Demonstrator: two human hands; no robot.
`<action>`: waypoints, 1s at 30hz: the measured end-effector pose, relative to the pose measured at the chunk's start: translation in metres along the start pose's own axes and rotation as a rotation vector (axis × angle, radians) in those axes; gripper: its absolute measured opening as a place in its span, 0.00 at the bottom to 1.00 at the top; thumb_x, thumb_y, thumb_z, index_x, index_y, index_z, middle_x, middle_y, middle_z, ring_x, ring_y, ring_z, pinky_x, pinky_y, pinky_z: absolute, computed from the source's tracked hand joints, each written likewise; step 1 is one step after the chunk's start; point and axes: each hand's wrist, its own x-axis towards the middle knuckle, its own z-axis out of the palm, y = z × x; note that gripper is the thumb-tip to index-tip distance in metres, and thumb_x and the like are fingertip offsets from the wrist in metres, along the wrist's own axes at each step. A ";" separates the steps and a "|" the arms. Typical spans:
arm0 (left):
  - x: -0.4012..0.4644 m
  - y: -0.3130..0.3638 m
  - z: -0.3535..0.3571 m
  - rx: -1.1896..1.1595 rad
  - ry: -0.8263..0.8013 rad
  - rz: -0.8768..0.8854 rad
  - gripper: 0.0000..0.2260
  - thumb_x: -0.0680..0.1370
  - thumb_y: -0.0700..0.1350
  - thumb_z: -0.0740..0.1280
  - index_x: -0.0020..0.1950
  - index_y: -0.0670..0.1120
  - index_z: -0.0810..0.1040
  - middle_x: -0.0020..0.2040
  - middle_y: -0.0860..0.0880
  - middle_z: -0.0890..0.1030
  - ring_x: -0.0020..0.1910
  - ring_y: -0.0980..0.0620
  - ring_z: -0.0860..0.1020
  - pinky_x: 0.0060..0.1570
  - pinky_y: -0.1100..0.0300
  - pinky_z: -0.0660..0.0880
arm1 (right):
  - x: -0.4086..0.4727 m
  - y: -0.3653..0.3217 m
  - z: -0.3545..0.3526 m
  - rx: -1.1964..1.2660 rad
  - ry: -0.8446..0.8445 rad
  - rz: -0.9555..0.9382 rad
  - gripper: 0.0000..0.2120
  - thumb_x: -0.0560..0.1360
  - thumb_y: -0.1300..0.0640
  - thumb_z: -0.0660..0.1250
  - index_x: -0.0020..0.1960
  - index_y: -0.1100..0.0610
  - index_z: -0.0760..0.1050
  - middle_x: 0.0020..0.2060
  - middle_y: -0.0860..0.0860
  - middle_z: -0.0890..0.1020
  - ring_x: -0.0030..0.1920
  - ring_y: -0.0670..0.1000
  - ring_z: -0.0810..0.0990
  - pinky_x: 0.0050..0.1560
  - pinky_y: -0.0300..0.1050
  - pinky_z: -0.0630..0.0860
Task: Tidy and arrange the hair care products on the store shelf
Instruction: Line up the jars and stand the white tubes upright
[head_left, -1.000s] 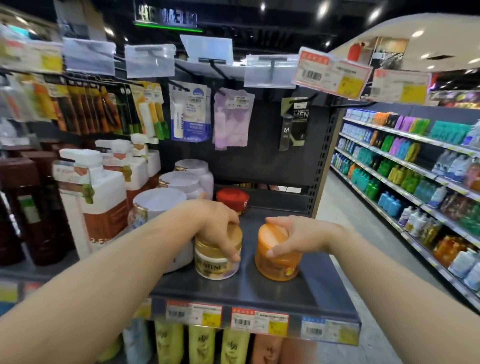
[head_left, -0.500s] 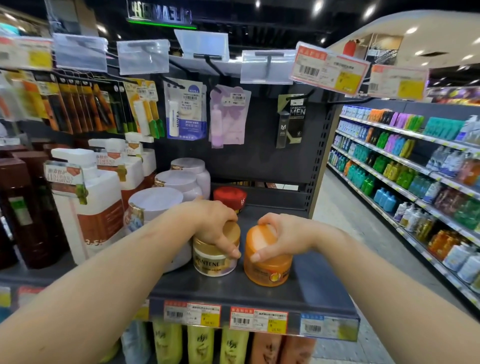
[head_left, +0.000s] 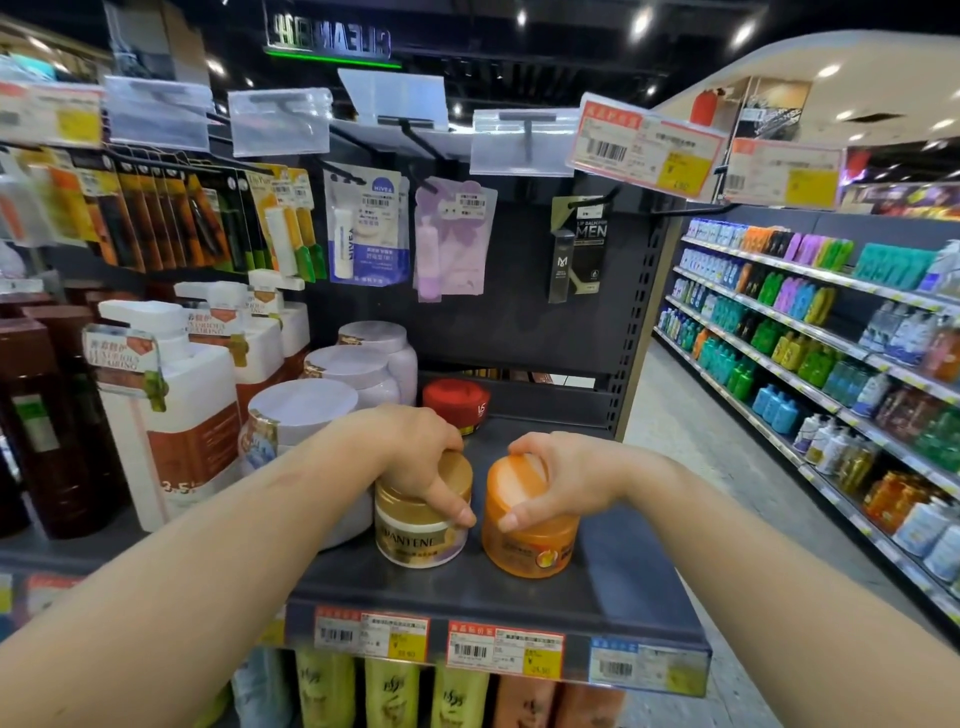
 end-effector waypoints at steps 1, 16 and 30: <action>0.000 0.001 0.000 0.002 -0.004 -0.002 0.42 0.65 0.71 0.68 0.73 0.53 0.63 0.66 0.49 0.70 0.61 0.47 0.72 0.54 0.55 0.75 | 0.001 0.001 0.000 -0.001 0.002 -0.002 0.48 0.63 0.33 0.72 0.76 0.48 0.56 0.71 0.50 0.67 0.69 0.53 0.68 0.68 0.49 0.68; 0.020 0.012 0.017 -0.392 0.335 0.268 0.33 0.70 0.62 0.71 0.72 0.56 0.67 0.67 0.55 0.71 0.65 0.56 0.69 0.61 0.62 0.67 | 0.024 0.029 -0.002 0.271 0.464 -0.260 0.28 0.74 0.43 0.68 0.71 0.49 0.68 0.67 0.45 0.73 0.67 0.42 0.68 0.64 0.34 0.62; 0.025 -0.004 0.031 -0.592 0.465 0.056 0.30 0.70 0.64 0.70 0.70 0.62 0.67 0.67 0.63 0.70 0.63 0.65 0.67 0.59 0.67 0.66 | 0.126 0.056 0.007 0.207 0.378 -0.226 0.30 0.75 0.44 0.68 0.74 0.46 0.62 0.64 0.53 0.73 0.66 0.51 0.71 0.68 0.43 0.66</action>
